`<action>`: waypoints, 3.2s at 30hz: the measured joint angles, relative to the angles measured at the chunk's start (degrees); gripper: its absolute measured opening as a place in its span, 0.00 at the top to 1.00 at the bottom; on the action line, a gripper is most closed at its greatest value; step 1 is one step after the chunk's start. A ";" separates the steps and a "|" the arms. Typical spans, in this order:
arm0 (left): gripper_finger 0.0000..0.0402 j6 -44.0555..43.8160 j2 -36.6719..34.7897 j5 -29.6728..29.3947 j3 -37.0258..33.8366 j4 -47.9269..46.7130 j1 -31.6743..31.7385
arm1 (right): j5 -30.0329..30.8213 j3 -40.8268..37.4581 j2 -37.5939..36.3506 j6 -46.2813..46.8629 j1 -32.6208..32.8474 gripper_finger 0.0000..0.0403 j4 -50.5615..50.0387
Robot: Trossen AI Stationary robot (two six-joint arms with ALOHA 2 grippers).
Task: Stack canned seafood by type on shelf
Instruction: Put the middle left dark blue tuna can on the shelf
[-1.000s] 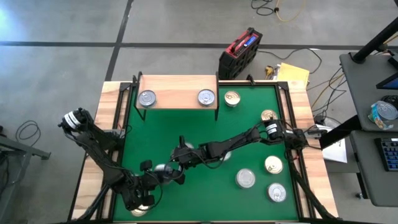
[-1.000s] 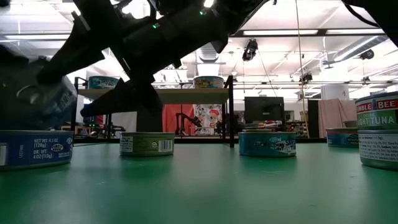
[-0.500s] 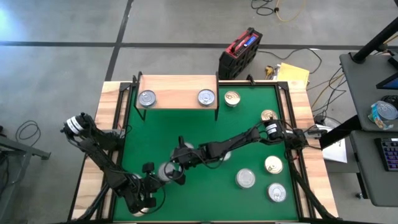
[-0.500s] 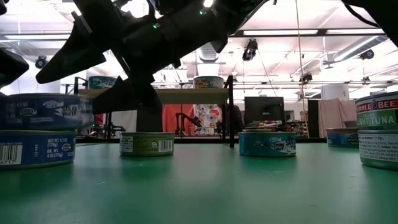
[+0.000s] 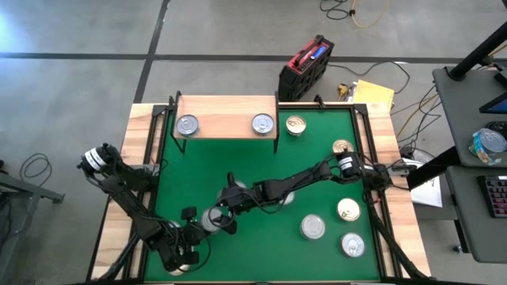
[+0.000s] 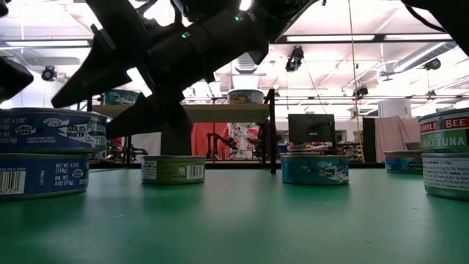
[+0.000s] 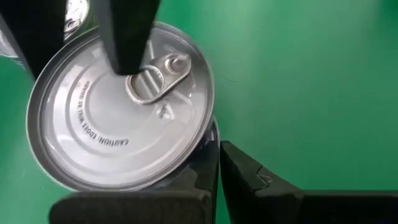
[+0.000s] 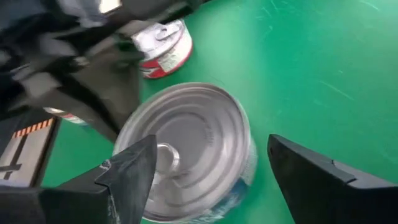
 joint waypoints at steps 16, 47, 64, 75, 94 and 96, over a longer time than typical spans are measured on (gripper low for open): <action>1.00 2.50 -0.33 -6.52 8.31 -16.12 -0.56 | -0.47 -0.28 0.00 -0.33 -0.12 0.14 -0.11; 1.00 -2.90 0.31 -7.33 -1.27 0.27 -0.85 | -5.75 -0.31 0.00 4.52 -1.10 0.16 -2.79; 1.00 1.81 0.71 -11.19 -0.63 0.76 -0.85 | -5.54 -0.15 1.22 3.43 -1.14 0.75 -1.57; 1.00 3.27 0.90 -14.41 1.93 -4.21 -0.82 | -5.57 1.52 1.28 -1.77 -1.08 0.98 -3.64; 1.00 -3.35 0.68 -17.22 8.48 -20.31 -1.39 | 2.38 1.40 -2.38 -9.05 -0.30 0.98 -7.68; 1.00 -4.51 0.68 -17.22 8.43 -21.11 -1.39 | 3.14 1.40 -2.69 -10.29 0.07 0.98 -7.73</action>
